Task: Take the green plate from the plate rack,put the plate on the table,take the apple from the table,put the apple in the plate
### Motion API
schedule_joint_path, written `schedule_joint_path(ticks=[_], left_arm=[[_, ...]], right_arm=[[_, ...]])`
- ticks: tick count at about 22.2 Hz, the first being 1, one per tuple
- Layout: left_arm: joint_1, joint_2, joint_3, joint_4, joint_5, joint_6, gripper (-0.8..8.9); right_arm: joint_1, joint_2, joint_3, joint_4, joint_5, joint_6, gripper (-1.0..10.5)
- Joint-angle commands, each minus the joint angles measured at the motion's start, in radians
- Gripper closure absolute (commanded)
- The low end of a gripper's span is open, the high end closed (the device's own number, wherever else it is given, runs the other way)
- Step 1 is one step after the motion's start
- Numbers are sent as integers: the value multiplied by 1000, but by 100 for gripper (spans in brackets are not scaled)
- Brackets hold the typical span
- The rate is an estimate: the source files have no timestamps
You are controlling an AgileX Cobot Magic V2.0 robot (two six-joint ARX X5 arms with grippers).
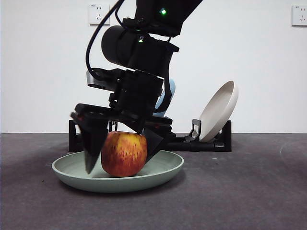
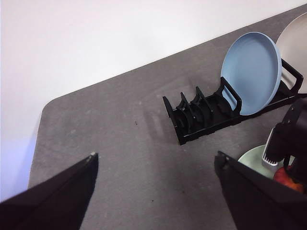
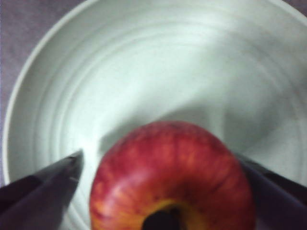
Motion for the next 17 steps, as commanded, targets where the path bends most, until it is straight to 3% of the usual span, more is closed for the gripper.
schedule_joint_path(ticks=[1, 5, 17], left_arm=[[3, -3, -3, -1, 2, -14, 406], [3, -3, -3, -1, 7, -14, 406], [3, 47, -3, 100, 229, 25, 409]], right_arm=[[2, 1, -11, -12, -4, 10, 379], [2, -68, -11, -13, 15, 10, 380], [-47, -445, -11, -58, 18, -22, 384]])
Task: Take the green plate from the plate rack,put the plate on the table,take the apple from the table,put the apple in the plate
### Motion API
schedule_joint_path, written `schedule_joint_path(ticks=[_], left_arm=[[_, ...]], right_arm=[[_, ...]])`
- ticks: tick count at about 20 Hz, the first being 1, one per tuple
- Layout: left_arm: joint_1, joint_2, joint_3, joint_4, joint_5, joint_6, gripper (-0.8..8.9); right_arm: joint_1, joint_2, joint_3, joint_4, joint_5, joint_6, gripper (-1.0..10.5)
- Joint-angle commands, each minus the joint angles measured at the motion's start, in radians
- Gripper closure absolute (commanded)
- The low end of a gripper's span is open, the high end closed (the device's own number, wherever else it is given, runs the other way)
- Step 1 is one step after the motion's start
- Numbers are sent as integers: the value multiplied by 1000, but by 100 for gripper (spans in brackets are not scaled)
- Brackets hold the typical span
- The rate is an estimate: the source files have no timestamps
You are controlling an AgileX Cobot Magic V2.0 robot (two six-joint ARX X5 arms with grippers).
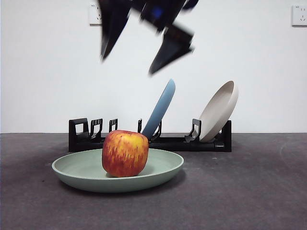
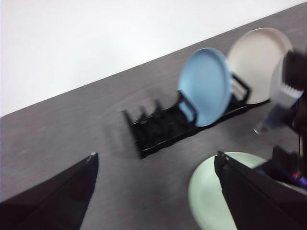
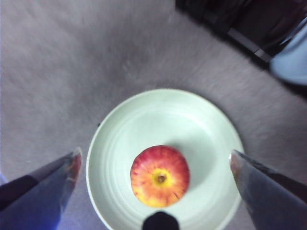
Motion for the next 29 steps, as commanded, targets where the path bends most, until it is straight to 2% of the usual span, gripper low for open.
schedule_joint_path(ticks=[1, 3, 4, 5, 6, 8, 12, 17, 21, 24, 27, 29], left_arm=[[3, 27, -3, 31, 80, 33, 413], [3, 44, -3, 43, 114, 48, 486], [3, 57, -3, 50, 131, 60, 584], [3, 70, -3, 61, 138, 69, 713], [3, 85, -3, 75, 137, 72, 839], [3, 108, -3, 96, 138, 88, 822], [3, 127, -8, 117, 156, 117, 822], [3, 98, -154, 193, 190, 125, 822], [3, 14, -413, 381, 216, 87, 822], [3, -50, -593, 502, 216, 38, 822], [3, -104, -741, 602, 216, -15, 822], [3, -124, -816, 676, 216, -26, 822]], right_arm=[[-20, -93, -6, -19, 3, -27, 385], [-37, -150, -6, -34, 3, -32, 404], [-49, -183, -6, -44, 3, -33, 465], [-63, -219, -6, -58, 3, -35, 564], [-81, -258, -6, -82, 3, -40, 723], [-120, -315, -6, -133, 3, -59, 975], [-201, -388, -15, -249, 1, -74, 957], [-242, -471, -114, -235, -2, -100, 958], [-244, -595, -348, -79, -1, -86, 958], [-243, -696, -561, 51, -1, -30, 958], [-243, -777, -751, 167, 0, 7, 958], [-243, -810, -844, 241, 18, 7, 958]])
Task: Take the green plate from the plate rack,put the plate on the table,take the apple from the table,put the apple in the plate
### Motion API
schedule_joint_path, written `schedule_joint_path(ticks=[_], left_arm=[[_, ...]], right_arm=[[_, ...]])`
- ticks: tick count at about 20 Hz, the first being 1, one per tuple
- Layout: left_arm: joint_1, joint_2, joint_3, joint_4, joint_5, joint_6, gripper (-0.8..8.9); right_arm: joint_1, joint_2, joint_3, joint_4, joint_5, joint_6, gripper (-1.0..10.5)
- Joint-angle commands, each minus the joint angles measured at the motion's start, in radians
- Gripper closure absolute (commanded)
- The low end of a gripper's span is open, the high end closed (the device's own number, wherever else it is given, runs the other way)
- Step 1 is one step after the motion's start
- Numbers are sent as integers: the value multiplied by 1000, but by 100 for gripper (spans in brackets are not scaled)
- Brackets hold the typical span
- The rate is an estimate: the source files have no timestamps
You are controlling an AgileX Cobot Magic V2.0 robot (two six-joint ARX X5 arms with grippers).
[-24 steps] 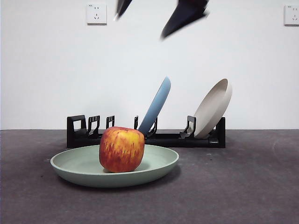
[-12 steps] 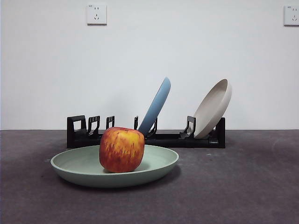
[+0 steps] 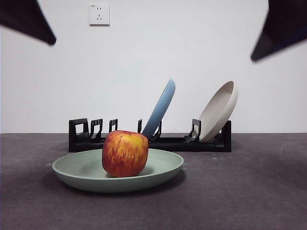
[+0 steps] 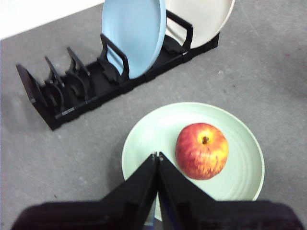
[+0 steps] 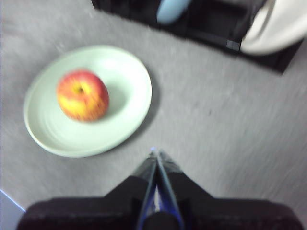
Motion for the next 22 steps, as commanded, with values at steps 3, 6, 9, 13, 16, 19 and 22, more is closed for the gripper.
schedule_joint_path(ticks=[3, 6, 9, 13, 16, 19, 22], left_arm=[[2, -12, -66, 90, 2, -38, 819], [3, -8, -66, 83, -4, -37, 816], [3, -7, -66, 83, -5, -37, 816], [3, -7, -66, 83, -5, -37, 816], [10, -50, -66, 63, -6, -35, 816], [81, -142, -68, 64, 6, -12, 816], [256, -264, -121, 111, 72, 2, 816]], right_arm=[[0, -14, -84, 66, 66, 21, 951], [0, -19, -84, 65, 71, 21, 946], [0, -21, -84, 65, 71, 21, 946], [0, -21, -84, 65, 71, 21, 946], [0, -21, -84, 65, 71, 21, 946], [0, -21, -84, 65, 72, 21, 946], [0, -21, -84, 65, 72, 21, 946]])
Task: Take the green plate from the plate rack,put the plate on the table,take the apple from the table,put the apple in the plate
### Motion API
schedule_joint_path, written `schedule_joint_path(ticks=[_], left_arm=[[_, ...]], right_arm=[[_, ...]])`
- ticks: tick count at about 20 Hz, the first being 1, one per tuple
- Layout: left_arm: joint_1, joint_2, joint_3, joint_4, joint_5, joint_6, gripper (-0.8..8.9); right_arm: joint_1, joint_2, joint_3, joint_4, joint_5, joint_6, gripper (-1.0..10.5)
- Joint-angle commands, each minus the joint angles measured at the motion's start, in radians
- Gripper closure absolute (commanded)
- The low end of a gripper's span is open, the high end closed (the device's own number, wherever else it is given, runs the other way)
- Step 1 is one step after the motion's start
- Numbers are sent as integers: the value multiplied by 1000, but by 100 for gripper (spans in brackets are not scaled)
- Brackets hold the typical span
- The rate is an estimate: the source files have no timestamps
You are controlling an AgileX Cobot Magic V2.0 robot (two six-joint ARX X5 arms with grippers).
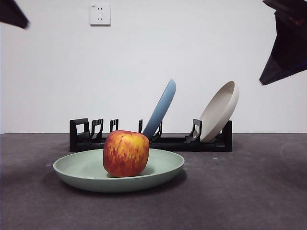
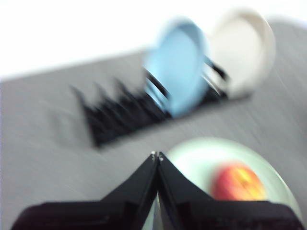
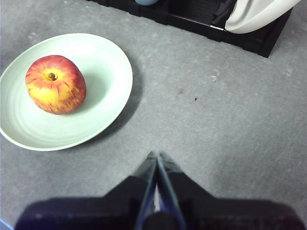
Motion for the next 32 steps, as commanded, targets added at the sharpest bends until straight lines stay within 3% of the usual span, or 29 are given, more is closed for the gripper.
schedule_joint_path(ticks=[1, 4, 9, 15, 32], left_arm=[[148, -116, -84, 58, 76, 14, 816], [326, -307, -227, 133, 176, -5, 816], [472, -495, -419, 132, 168, -11, 816], [491, -566, -562, 123, 169, -13, 816], [491, -575, -574, 80, 168, -7, 816]], right_arm=[[0, -3, -3, 5, 2, 9, 946], [0, -3, -3, 5, 2, 9, 946], [0, -3, -3, 5, 2, 9, 946], [0, -3, -3, 5, 2, 9, 946], [0, -3, -3, 5, 2, 9, 946]])
